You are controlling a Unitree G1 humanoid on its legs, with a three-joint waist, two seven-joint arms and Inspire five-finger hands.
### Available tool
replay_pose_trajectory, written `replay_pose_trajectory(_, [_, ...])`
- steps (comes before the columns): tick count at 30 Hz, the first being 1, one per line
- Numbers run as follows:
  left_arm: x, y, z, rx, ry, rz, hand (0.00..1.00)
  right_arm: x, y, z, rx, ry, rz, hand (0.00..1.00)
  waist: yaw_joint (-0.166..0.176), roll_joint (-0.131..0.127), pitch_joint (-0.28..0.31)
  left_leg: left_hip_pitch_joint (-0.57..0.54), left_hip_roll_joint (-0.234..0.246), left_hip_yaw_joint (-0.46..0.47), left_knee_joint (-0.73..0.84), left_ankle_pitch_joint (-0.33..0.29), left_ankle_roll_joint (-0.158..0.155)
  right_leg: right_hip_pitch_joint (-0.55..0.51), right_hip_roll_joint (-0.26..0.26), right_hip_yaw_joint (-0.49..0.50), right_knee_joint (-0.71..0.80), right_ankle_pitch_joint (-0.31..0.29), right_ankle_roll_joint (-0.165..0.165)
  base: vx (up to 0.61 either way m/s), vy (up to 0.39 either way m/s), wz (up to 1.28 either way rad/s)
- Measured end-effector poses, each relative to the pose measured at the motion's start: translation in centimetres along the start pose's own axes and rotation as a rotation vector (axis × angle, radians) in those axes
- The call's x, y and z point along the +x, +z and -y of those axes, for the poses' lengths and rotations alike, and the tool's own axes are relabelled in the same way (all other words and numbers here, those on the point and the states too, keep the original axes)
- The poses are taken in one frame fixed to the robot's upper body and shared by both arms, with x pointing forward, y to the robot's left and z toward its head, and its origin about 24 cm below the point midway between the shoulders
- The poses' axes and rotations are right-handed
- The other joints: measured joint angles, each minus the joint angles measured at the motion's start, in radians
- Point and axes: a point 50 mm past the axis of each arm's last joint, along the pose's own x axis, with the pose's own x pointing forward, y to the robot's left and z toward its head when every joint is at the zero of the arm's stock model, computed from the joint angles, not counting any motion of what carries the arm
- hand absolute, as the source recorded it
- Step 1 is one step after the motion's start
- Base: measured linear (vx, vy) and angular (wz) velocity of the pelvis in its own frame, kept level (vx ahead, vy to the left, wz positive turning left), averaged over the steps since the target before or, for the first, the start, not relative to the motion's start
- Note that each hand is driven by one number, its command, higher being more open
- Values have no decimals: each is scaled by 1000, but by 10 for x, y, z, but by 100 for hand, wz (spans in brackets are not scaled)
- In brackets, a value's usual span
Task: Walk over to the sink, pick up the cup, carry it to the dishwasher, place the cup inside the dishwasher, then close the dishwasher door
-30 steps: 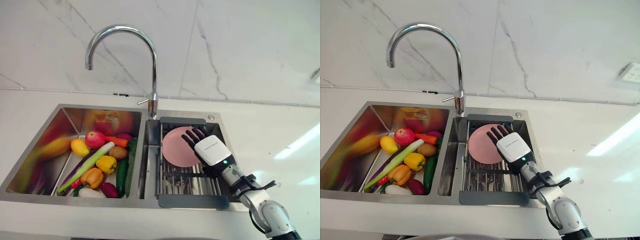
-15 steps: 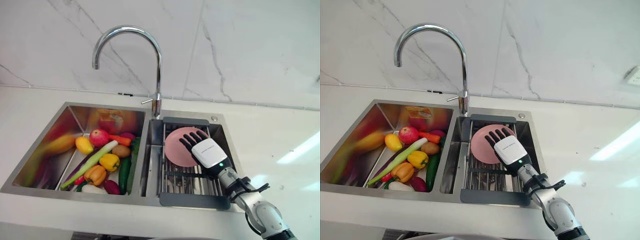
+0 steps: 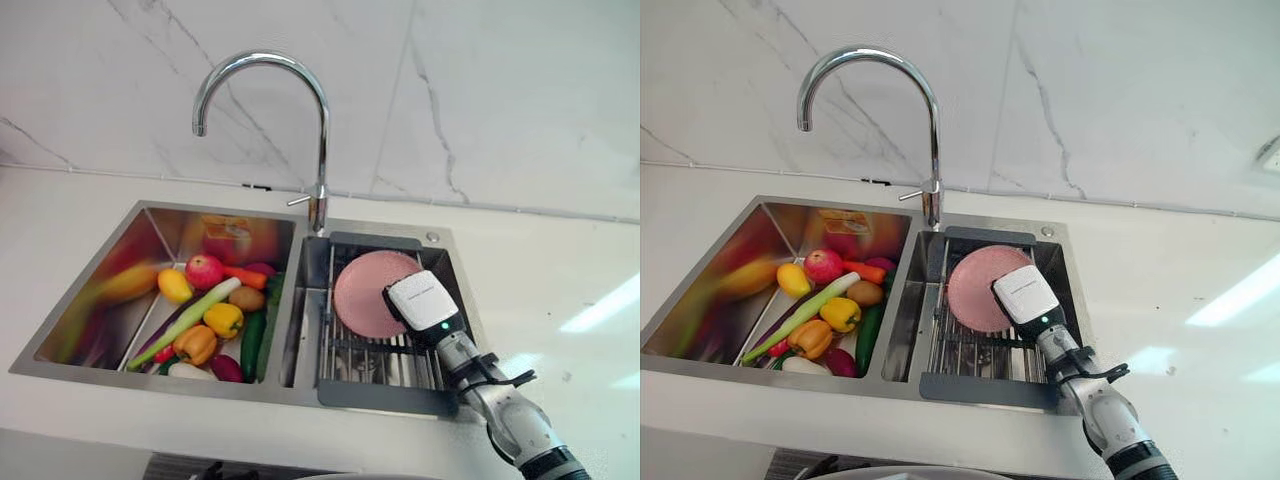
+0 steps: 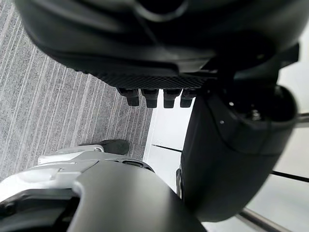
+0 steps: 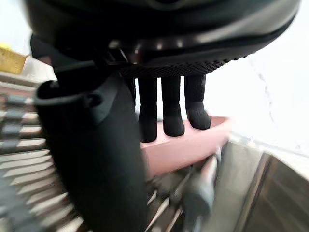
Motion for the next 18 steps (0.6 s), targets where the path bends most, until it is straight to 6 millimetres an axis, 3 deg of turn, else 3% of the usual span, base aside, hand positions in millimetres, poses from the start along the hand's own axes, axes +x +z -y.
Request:
replay_pose_trajectory(4, [0, 1, 3, -1, -3, 9, 100, 11, -8, 12, 25, -110, -57, 0, 0, 12, 8, 1, 0, 0, 1, 0, 0, 0, 0, 0, 4, 0, 0, 0, 0, 0])
replay_pose_trajectory(7, [0, 1, 3, -4, 3, 14, 100, 16, -22, 22, 138, -193, -153, 0, 2, 14, 10, 2, 1, 0, 2, 0, 0, 1, 0, 0, 4, 0, 0, 0, 0, 0])
replay_pose_trajectory(13, [0, 1, 3, -10, 9, 19, 100, 16, -54, 38, 375, -342, -386, 0, 0, 15, 12, 5, 0, 1, 2, 0, 0, 3, 0, 2, 4, 0, 1, 0, 0, 0])
replay_pose_trajectory(18, [0, 2, 4, -35, 14, 31, 100, 14, -68, 54, 450, -451, -465, 0, -3, 16, 34, 12, 1, 2, 3, -1, -1, 10, 0, 3, 4, 0, 0, 0, 0, 0])
